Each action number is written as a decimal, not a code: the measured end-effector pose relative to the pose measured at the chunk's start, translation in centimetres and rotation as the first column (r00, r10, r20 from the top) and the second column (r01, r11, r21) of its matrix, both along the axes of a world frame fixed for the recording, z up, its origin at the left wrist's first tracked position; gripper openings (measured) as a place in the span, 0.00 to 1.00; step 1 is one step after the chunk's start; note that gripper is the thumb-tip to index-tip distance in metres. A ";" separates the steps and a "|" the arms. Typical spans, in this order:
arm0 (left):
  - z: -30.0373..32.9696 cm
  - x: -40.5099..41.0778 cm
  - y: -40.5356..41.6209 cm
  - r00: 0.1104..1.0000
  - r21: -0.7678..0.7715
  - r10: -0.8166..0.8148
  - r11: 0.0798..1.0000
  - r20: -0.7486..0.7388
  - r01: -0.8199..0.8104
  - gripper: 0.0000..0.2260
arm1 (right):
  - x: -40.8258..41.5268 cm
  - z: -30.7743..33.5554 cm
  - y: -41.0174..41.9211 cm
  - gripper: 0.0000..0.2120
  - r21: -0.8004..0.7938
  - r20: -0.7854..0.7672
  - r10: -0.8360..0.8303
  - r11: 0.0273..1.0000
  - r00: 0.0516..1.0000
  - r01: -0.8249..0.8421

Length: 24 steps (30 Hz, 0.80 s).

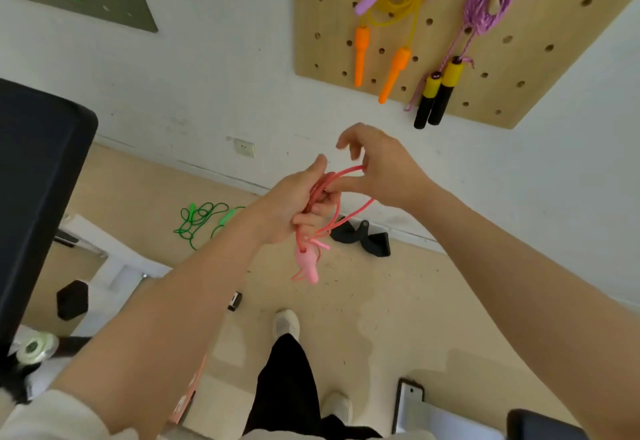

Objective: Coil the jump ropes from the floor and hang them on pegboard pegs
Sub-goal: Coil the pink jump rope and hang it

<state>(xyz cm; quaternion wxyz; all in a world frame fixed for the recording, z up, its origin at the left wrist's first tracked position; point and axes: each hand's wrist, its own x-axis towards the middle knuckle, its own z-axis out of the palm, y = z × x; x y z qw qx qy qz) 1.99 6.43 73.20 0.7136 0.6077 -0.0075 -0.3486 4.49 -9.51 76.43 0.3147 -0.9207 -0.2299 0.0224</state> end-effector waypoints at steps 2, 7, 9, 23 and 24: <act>0.7 -1.6 -0.7 0.998 0.076 -0.055 0.996 0.008 0.054 0.24 | -1.6 0.1 -0.8 0.22 0.086 -0.163 0.067 0.995 0.984 -0.054; 1.5 -3.5 -1.3 0.978 -0.114 0.145 0.985 0.153 -0.129 0.28 | -3.5 1.0 -2.2 0.13 0.285 -0.343 0.087 0.958 0.935 0.015; 1.3 -4.0 -1.1 0.958 -0.327 0.230 0.931 0.171 -0.165 0.27 | -3.8 1.2 -2.5 0.16 0.452 -0.391 0.094 0.886 0.916 0.102; 2.2 -1.0 -0.1 0.962 -0.448 0.273 0.858 -0.016 -0.252 0.14 | -0.2 -3.0 -2.5 0.14 -0.213 -0.427 -0.071 0.977 0.902 -0.024; 2.0 -0.5 -0.5 0.960 -0.399 0.278 0.879 -0.016 -0.261 0.13 | -0.3 -2.8 -1.1 0.15 -0.352 -0.412 -0.016 0.925 0.911 -0.143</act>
